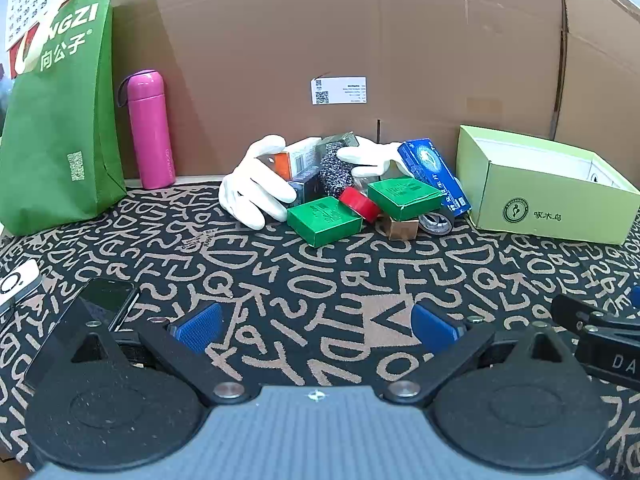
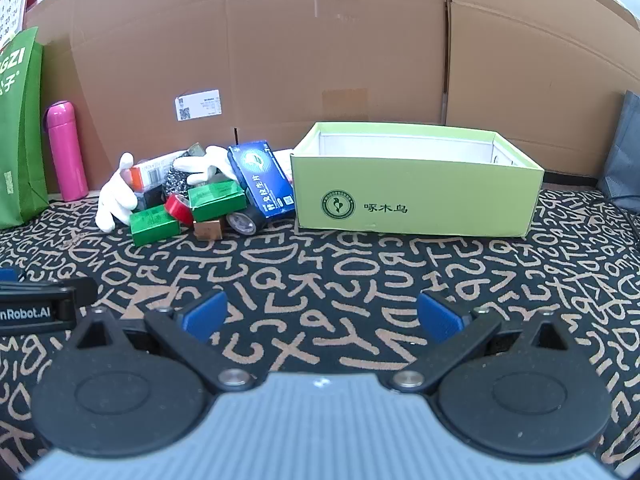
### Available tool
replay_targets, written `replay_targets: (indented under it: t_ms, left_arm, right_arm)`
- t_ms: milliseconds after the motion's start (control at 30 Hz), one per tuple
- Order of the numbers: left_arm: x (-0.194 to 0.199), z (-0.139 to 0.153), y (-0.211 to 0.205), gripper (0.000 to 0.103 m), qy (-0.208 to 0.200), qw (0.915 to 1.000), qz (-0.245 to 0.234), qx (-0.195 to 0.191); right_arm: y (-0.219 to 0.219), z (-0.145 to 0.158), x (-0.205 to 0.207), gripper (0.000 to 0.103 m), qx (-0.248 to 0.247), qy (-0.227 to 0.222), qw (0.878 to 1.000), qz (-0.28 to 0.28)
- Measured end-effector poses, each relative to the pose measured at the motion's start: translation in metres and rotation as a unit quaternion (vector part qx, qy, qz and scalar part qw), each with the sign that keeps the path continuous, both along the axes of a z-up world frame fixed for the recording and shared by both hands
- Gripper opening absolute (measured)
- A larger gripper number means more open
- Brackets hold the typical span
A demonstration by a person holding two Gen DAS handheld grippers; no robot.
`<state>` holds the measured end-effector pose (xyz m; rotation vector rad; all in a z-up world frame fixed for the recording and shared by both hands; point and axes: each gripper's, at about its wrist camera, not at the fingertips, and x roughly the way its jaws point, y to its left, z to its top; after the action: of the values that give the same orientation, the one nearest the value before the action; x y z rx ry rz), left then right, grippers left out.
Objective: Organize objects
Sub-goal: 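Move the right tool toward the pile of items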
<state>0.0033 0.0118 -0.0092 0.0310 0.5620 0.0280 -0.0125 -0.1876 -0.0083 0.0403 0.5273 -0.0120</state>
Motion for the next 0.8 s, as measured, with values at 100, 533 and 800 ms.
replay_targets:
  t_ms: [100,533,800]
  left_arm:
    - [0.003,-0.001,-0.002,0.103,-0.001,1.0,-0.003,0.004]
    - [0.022,-0.011,0.007,0.103,0.017,0.9995,-0.012,-0.024]
    - [0.05,-0.01,0.025,0.103,0.026,0.9987,-0.023,-0.037]
  right_arm:
    - [-0.001,-0.002,0.002,0.103,0.001,0.004,1.0,0.001]
    - [0.003,-0.013,0.018,0.103,-0.007,0.016,1.0,0.016]
    - [0.014,-0.008,0.027,0.103,-0.026,-0.08,0.994,0.073]
